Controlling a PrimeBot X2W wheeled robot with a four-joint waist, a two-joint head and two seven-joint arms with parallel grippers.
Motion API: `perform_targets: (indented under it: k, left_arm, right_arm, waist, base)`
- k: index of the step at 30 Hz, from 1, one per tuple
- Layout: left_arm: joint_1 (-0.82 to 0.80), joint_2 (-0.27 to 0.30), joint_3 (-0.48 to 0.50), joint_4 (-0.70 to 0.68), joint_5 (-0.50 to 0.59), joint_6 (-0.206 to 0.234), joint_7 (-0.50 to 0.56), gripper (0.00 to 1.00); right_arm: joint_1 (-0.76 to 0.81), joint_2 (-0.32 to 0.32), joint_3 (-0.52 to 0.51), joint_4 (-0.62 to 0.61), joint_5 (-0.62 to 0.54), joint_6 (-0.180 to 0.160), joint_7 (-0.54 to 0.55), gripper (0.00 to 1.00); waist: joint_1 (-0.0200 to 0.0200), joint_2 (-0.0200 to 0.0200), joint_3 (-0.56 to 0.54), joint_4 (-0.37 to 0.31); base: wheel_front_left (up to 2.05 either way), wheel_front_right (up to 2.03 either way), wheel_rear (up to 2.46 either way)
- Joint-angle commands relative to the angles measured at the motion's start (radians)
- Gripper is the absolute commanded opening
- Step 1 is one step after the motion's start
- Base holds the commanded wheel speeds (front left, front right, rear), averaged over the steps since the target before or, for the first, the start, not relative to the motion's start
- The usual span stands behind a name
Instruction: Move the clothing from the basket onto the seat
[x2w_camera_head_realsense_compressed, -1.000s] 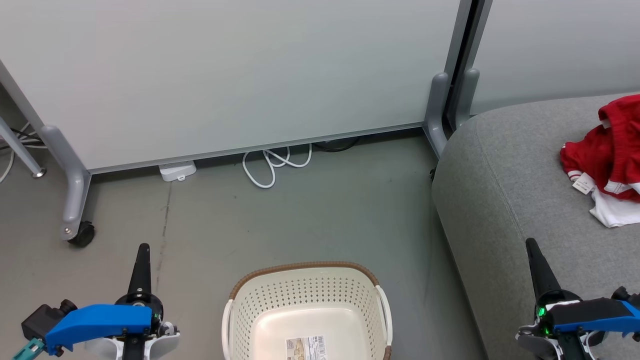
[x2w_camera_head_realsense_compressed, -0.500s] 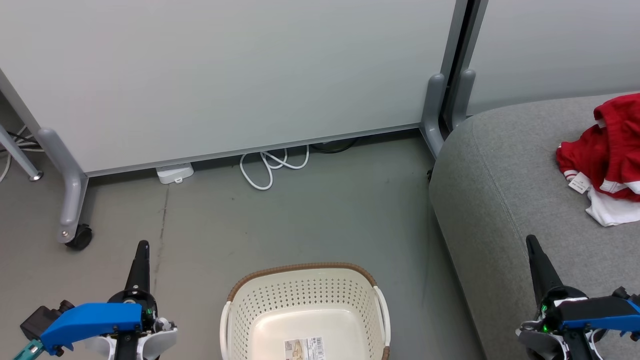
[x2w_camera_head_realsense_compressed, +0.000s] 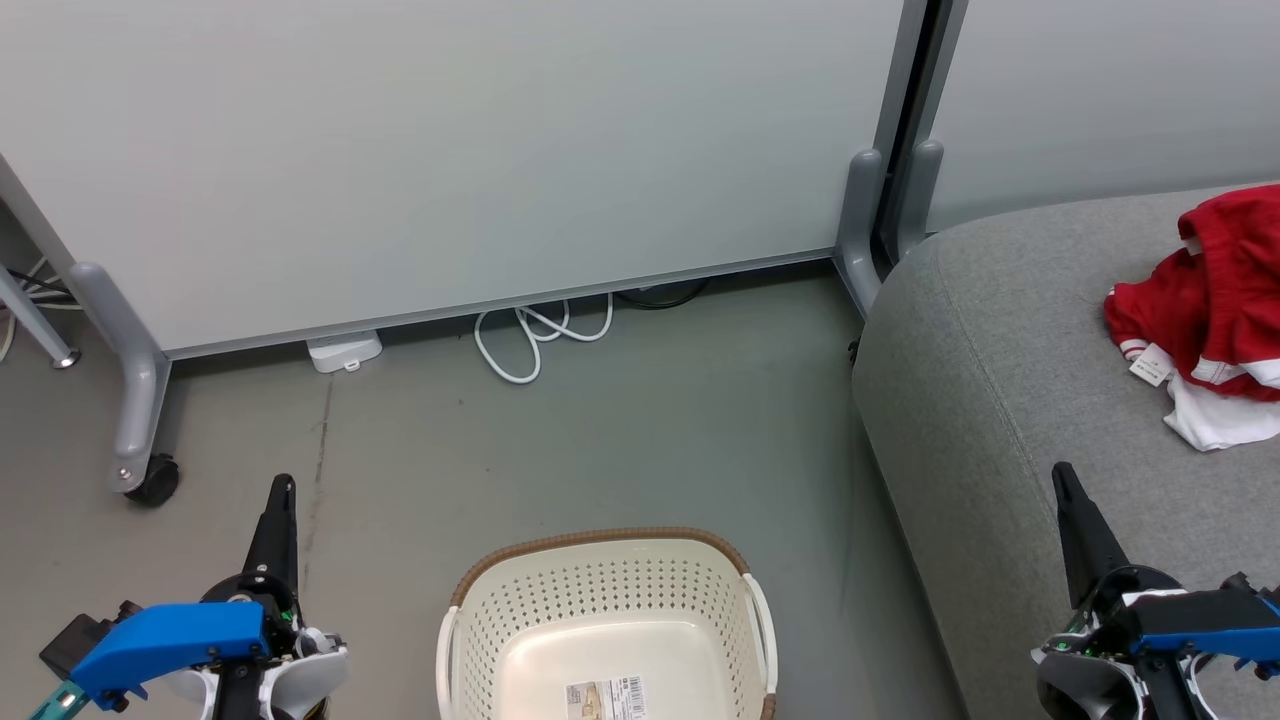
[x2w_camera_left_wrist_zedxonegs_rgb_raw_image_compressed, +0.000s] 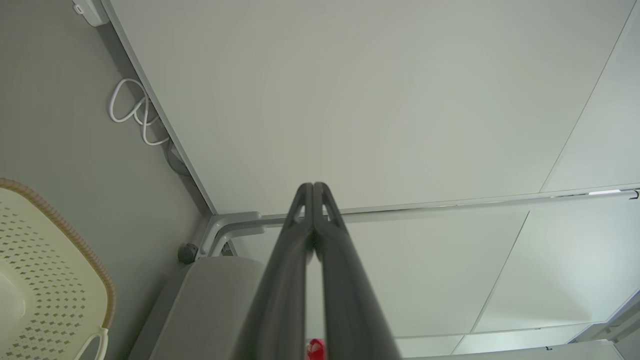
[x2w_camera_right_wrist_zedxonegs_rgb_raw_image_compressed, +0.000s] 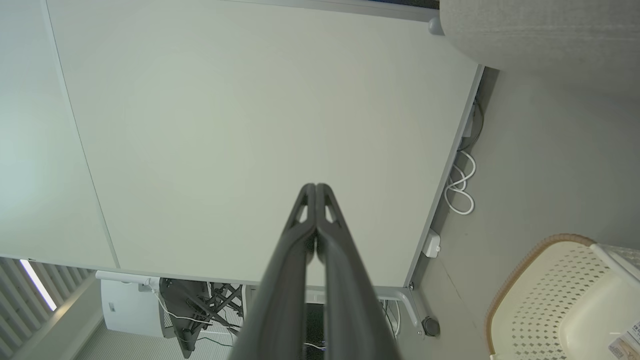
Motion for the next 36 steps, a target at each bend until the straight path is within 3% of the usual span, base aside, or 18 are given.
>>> perform_targets:
  k: [1, 13, 36]
  left_arm:
    - [-0.015, 0.002, 0.005, -0.006, -0.017, -0.01, 0.007, 0.0]
    - [-0.019, 0.002, 0.012, -0.007, -0.1, -0.011, 0.028, 0.0]
    - [-0.017, 0.002, 0.012, -0.007, -0.095, -0.011, 0.027, 0.0]
  right_arm:
    - [-0.012, 0.003, -0.004, -0.004, 0.017, 0.0, 0.008, 0.0]
    - [-0.016, 0.004, -0.009, -0.004, 0.096, 0.0, 0.029, 0.0]
    - [-0.016, 0.004, -0.008, -0.004, 0.091, 0.0, 0.028, 0.0]
  waist:
    - [0.0, 0.0, 0.0, -0.001]
    - [0.0, 0.0, -0.004, -0.007]
    - [0.0, 0.0, -0.004, -0.007]
  base:
    - [0.0, 0.0, 0.0]
    - [0.0, 0.0, 0.0]
    - [0.0, 0.0, 0.0]
